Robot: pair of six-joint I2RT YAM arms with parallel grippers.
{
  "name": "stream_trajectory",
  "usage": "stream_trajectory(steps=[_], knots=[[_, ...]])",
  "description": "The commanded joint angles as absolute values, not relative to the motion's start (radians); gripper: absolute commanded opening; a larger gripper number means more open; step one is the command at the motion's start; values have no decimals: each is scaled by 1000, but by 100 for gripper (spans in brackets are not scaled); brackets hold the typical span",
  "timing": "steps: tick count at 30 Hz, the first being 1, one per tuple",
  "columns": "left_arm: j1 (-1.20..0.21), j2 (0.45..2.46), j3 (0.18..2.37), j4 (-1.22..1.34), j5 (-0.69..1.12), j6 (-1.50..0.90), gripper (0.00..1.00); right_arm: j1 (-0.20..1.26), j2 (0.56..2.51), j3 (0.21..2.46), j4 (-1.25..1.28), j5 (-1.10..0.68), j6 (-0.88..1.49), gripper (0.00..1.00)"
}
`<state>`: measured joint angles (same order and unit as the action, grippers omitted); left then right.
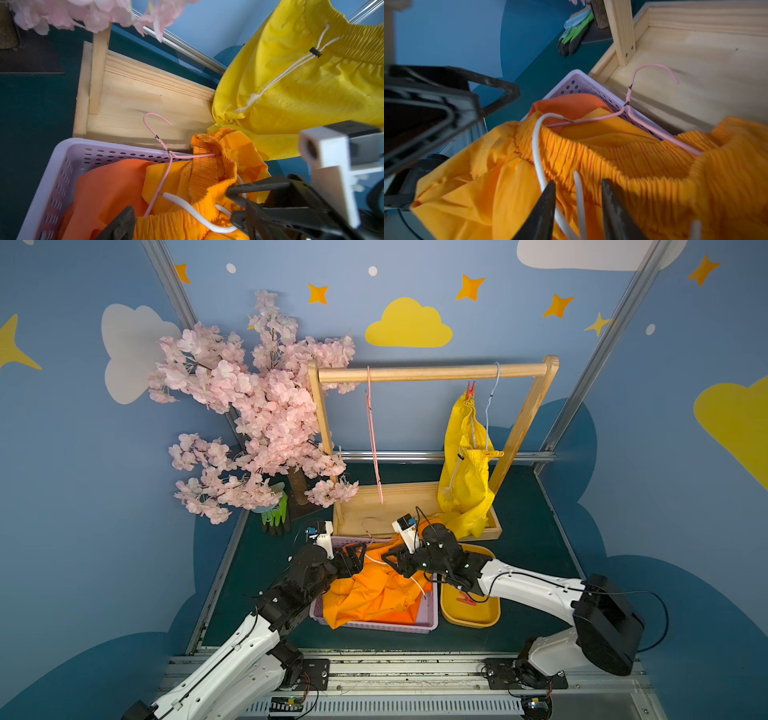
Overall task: Remove the clothespins securing shorts to the hanger
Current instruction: Pick up the hanger from the basket.
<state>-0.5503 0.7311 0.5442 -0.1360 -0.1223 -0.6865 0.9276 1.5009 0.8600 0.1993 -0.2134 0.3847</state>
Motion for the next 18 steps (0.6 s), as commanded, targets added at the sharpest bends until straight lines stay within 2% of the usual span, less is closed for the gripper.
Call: stream_trajectory(steps=[1,6,12,18], knots=[[-529,713,550,-191,-101,-694,83,949,1531,817,268,-256,465,36],[-500,782,565,-187,-29,-694,83,950,1625,749,271,-251,535,33],[-492,864,587,-151,33,-705,84,941,1792,779,317,-335,579,31],[-488,948,636,-161,5,-699,85,933,1803,776,330,-342,583,31]])
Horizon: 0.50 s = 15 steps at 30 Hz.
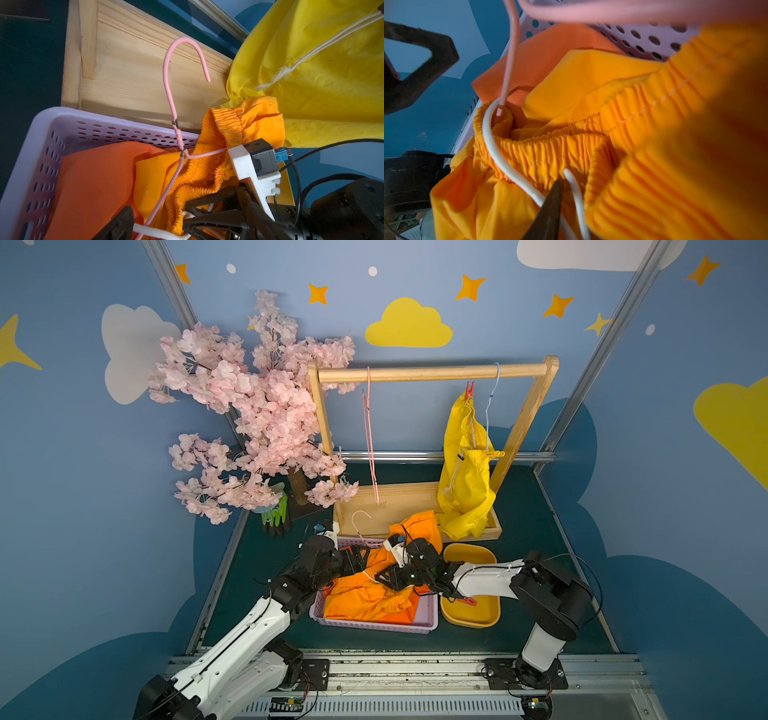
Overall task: Remove the clothespins securing shorts to the hanger
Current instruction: Pick up the hanger from the basket.
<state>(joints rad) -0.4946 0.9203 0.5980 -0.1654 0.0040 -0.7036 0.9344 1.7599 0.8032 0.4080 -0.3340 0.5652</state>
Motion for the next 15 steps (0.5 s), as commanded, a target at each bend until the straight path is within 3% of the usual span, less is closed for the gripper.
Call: stream_trajectory(steps=[1,10,15], knots=[[-487,968,638,-146,5,-704,85,933,1799,771,331,-341,581,31],[-484,1143,670,-27,-3,-734,80,931,1781,744,346,-335,581,31],[-485,1181,631,145,-71,-754,64,936,1769,732,363,-334,577,32]])
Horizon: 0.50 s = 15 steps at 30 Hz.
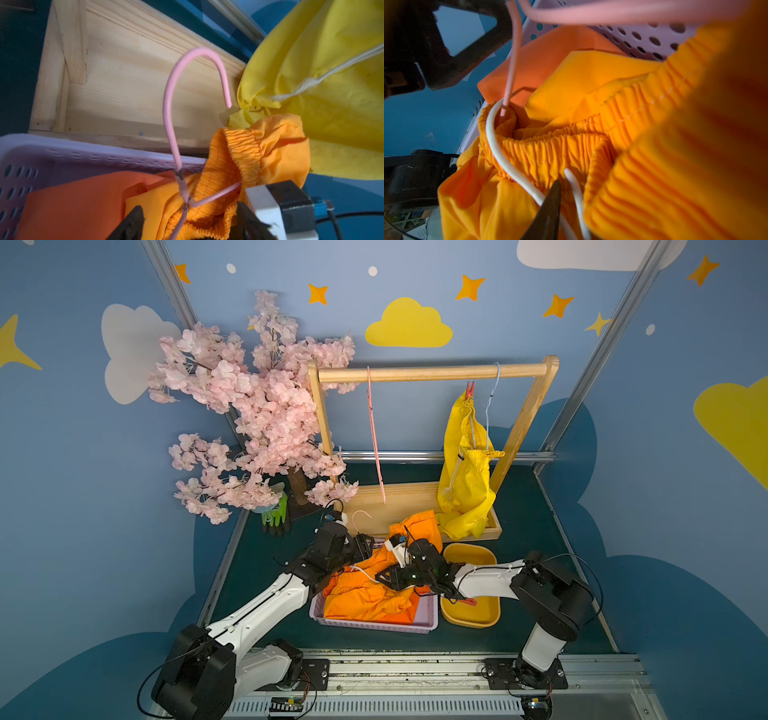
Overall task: Remove the clothespins securing shorts to the hanger
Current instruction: Pick up the hanger from the basket.
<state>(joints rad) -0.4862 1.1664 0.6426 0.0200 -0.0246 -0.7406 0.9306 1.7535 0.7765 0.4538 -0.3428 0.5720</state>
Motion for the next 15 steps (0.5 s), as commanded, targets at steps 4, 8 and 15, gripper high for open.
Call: stream_trajectory(steps=[4,8,15], knots=[[-483,1231,643,213,-78,-753,53,942,1754,724,365,-324,566,33],[-484,1266,664,214,-31,-757,31,945,1744,726,365,-318,562,34],[-490,1208,652,269,-11,-702,3,976,1599,736,284,-258,486,47]])
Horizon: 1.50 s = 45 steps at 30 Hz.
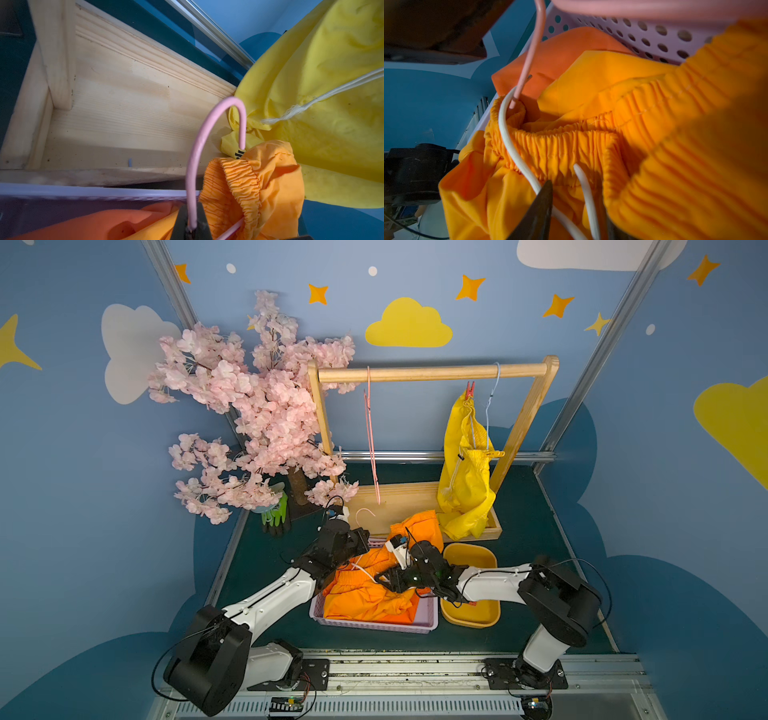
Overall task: Remove the clothespins securing shorts to the hanger
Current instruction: Pick up the hanger from the basket.
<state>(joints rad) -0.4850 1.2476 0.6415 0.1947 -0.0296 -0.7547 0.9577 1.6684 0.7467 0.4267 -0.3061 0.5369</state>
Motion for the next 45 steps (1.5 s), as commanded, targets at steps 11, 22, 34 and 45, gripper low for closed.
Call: stream_trajectory(steps=[11,22,34,45], knots=[[-637,1028,693,265,-51,-298,3,1014,1044,751,-97,138,344,61],[-807,919,710,313,-107,-58,3,997,852,737,-125,339,241,62],[-882,912,770,285,-118,71,3,997,858,781,-55,309,219,61],[-902,906,789,293,-125,111,3,942,931,819,-120,330,269,58]])
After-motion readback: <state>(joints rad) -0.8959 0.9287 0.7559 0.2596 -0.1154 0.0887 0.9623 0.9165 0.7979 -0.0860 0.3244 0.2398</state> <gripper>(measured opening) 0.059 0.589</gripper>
